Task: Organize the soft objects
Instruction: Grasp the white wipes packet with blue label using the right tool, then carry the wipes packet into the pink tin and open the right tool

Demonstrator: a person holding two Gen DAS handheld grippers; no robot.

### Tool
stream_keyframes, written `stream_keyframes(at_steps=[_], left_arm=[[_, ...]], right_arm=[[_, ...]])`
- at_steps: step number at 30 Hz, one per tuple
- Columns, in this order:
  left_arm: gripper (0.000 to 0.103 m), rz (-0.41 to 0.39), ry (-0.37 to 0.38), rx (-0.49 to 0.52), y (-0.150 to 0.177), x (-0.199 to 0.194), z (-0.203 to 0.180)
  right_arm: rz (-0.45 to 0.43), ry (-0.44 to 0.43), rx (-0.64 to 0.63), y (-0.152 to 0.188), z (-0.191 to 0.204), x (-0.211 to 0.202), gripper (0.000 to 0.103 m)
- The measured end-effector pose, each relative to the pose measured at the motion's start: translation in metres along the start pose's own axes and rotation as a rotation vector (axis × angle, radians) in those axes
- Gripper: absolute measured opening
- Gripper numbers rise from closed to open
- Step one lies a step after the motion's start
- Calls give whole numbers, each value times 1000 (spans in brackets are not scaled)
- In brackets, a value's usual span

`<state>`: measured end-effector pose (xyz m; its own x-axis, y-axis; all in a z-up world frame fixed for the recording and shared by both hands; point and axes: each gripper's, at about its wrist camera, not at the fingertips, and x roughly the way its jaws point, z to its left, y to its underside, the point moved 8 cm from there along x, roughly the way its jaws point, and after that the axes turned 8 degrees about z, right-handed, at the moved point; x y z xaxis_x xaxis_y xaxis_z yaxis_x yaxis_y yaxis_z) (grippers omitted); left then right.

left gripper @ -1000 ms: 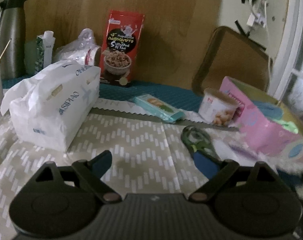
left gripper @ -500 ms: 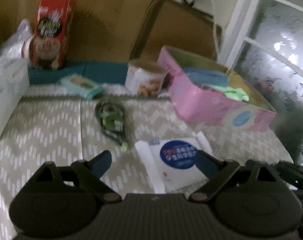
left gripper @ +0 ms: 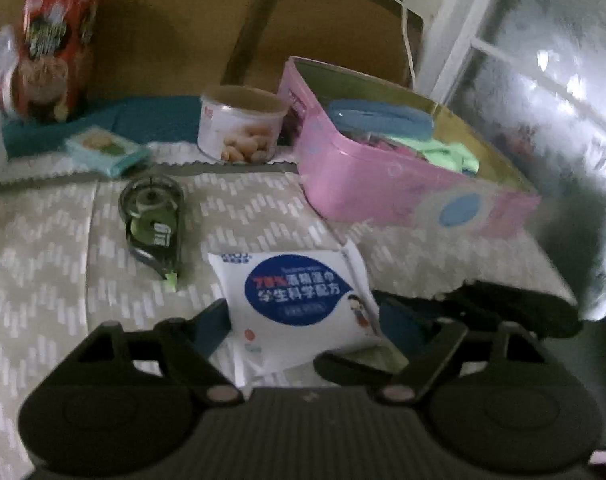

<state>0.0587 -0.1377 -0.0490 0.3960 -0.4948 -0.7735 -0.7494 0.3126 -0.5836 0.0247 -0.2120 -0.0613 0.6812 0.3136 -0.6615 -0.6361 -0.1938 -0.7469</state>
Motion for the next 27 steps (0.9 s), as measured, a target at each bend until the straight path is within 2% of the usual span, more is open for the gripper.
stream_keyframes(at_steps=[2, 4, 6, 10, 14, 20, 22, 24, 25, 27], left_arm=[[82, -1, 6, 4, 1, -1, -3], [77, -13, 35, -14, -1, -7, -4], [77, -38, 60, -19, -9, -16, -9], [77, -113, 80, 36, -38, -32, -32], [77, -149, 112, 113, -81, -28, -66], [77, -133, 146, 197, -131, 15, -115], [81, -119, 117, 219, -140, 37, -125], [80, -93, 74, 221, -142, 57, -130], [79, -80, 67, 218, -141, 65, -132], [79, -63, 78, 208, -136, 72, -132]], right_arm=[[-25, 16, -4, 4, 3, -5, 53], [-49, 24, 5, 7, 1, -14, 51], [-99, 39, 13, 7, -1, -29, 50], [-221, 103, 12, -10, -10, -56, 50], [-298, 175, 59, -28, -40, -75, 50], [-318, 334, 156, -31, -106, -82, 50], [-317, 413, 187, -31, -132, -76, 51], [-267, 534, 239, -25, -160, -69, 51], [-261, 543, 274, -20, -168, -70, 51], [-280, 508, 346, -12, -177, -77, 51]])
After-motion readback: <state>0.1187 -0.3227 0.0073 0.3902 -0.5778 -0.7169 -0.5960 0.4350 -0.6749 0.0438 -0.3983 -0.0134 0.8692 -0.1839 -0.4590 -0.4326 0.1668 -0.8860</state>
